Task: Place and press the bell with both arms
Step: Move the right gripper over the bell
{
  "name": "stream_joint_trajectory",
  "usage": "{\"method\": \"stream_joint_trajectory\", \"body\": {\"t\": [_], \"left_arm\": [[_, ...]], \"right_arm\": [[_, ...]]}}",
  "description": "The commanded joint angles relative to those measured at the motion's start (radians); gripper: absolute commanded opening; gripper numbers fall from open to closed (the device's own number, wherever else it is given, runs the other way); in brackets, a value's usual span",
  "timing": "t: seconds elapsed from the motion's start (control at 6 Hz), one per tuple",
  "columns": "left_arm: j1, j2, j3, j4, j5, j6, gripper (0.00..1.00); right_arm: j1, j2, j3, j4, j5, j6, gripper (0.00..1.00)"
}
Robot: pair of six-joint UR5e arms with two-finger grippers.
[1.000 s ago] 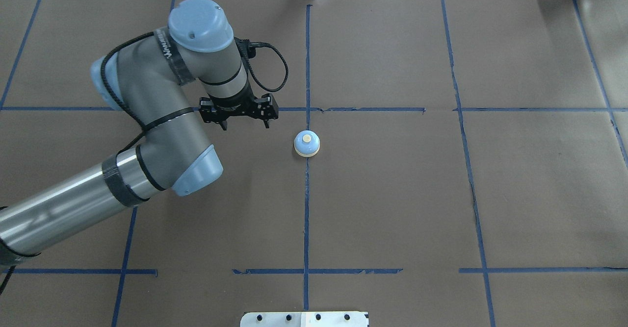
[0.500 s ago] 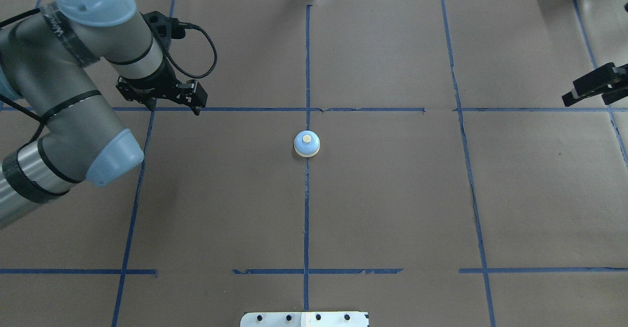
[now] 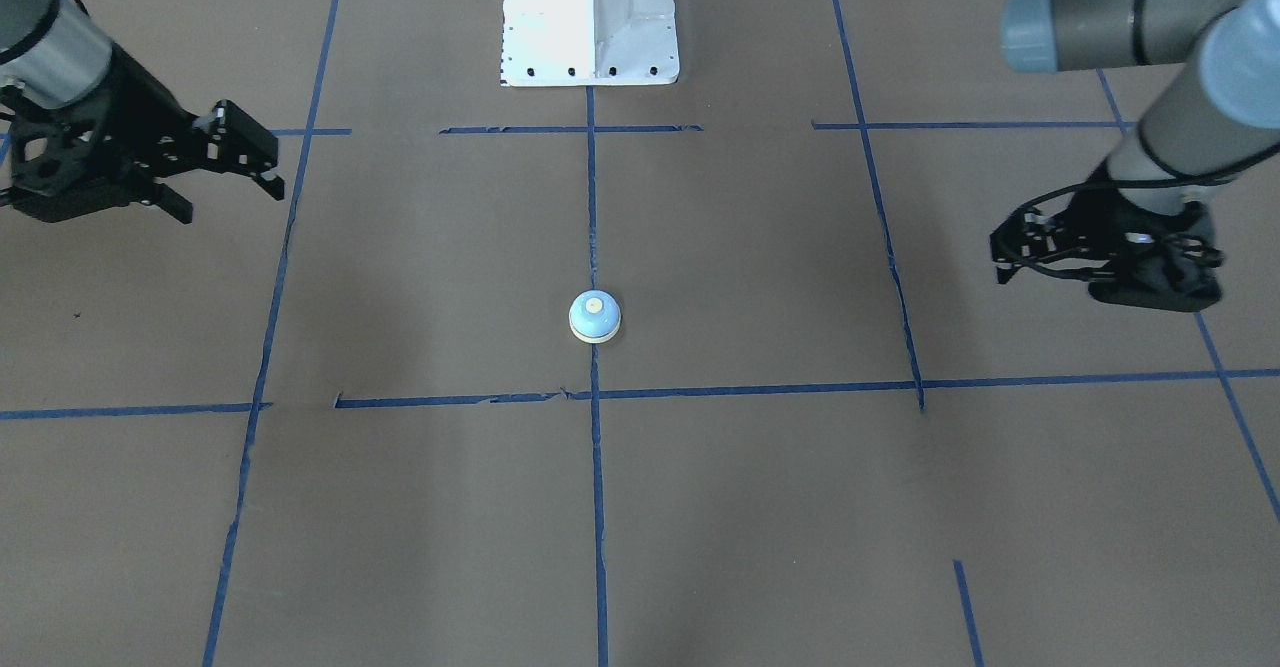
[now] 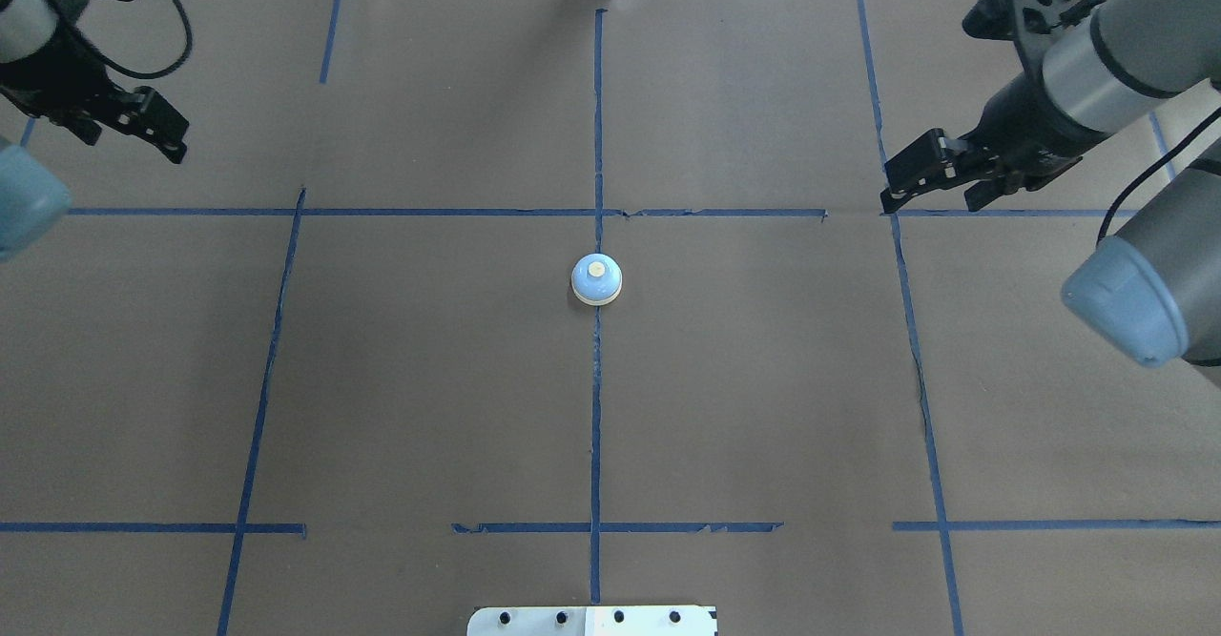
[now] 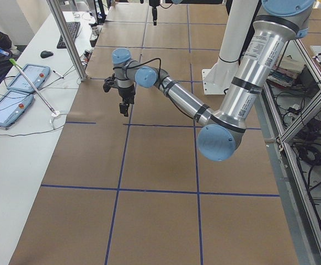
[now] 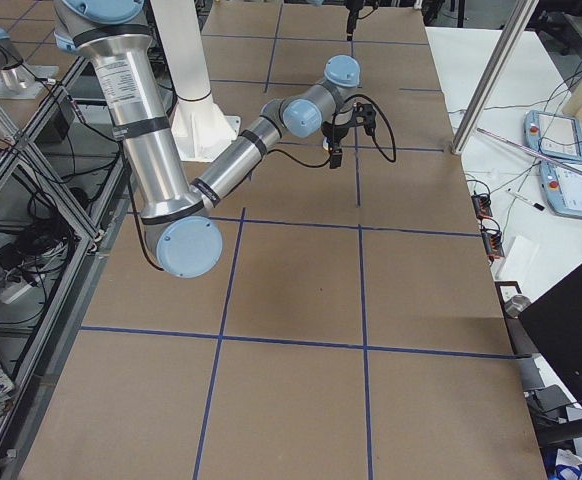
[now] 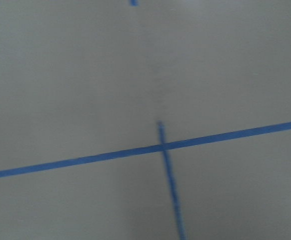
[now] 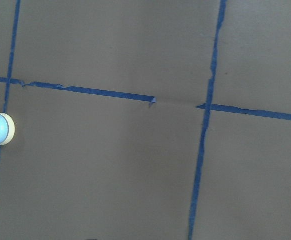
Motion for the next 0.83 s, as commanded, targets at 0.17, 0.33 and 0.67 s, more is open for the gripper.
{"method": "stream_joint_trajectory", "body": {"t": [0.17, 0.33, 0.67], "left_arm": [[-0.292, 0.182, 0.118, -0.001, -0.089, 0.379, 1.00], [-0.390, 0.193, 0.166, 0.004, -0.091, 0.475, 1.00], [-0.445, 0.257, 0.194, 0.002, -0.144, 0.541, 1.00]], "right_arm": [[-0.176, 0.170, -0.006, -0.120, -0.136, 0.190, 1.00], [-0.217, 0.223, -0.016, -0.149, -0.189, 0.226, 1.00], [-0.275, 0.444, -0.232, -0.200, -0.236, 0.228, 0.94]]}}
